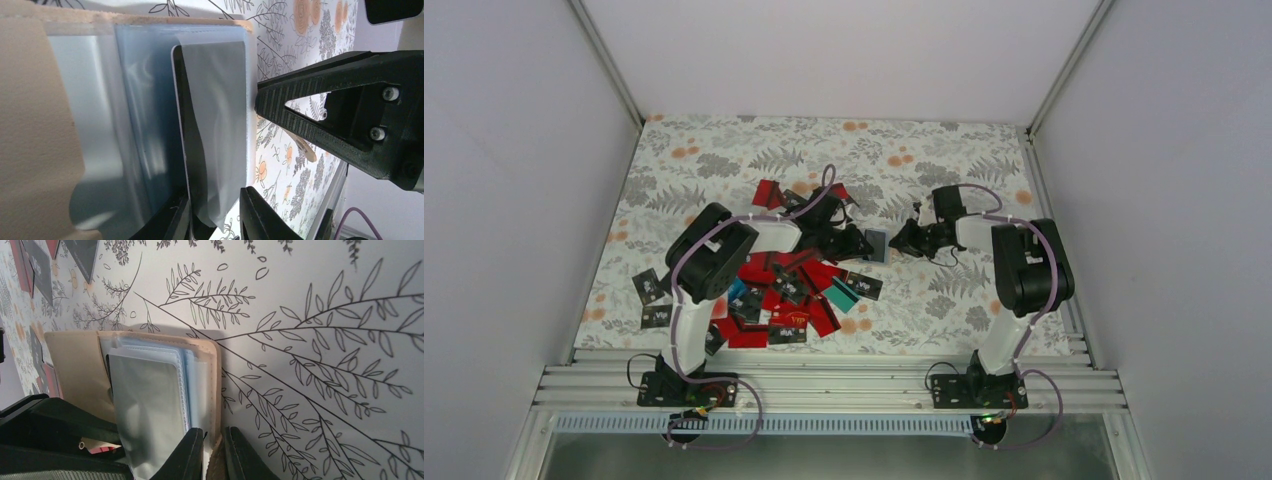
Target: Put the credit cards into the card holder
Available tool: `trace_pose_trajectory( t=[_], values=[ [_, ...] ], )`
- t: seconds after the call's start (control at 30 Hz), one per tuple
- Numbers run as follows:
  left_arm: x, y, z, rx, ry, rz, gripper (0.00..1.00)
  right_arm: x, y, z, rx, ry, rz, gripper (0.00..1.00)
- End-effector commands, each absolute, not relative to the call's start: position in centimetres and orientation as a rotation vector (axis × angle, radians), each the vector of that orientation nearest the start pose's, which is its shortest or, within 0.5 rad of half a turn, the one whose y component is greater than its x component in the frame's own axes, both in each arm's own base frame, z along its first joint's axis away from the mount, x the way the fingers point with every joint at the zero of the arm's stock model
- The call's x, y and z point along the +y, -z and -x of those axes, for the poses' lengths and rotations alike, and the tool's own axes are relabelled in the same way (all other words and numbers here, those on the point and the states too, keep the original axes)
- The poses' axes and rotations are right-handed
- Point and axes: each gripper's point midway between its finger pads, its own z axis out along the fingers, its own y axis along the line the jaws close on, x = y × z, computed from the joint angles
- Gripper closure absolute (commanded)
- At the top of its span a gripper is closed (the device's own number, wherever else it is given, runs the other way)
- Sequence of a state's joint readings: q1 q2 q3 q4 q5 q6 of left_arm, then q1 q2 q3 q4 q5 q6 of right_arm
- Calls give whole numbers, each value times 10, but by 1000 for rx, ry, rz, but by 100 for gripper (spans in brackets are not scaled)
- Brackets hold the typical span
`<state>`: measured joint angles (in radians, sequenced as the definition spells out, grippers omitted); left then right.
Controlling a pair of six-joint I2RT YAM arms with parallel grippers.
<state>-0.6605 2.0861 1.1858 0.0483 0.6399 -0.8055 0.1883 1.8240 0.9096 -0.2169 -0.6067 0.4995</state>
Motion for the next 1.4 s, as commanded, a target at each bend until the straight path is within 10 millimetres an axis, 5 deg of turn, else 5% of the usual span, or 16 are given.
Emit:
trace_pose_trajectory(
  t=[0.0,0.63,1.03,1.37],
  values=[
    [-374,-15,-308,2790,1275,-124,71,154,15,-336,2867,-880,-285,85],
    [-365,-38,-295,2733,1139,-204,47,143,18,-359,2859,-765,-302,84],
    [-348,-76,-317,2602,866,-316,48,139,-5,-376,2807,-737,-273,63],
    [-357,-79,-333,2578,802,-386,60,146,-45,-373,2734,-796,-189,50]
  ],
)
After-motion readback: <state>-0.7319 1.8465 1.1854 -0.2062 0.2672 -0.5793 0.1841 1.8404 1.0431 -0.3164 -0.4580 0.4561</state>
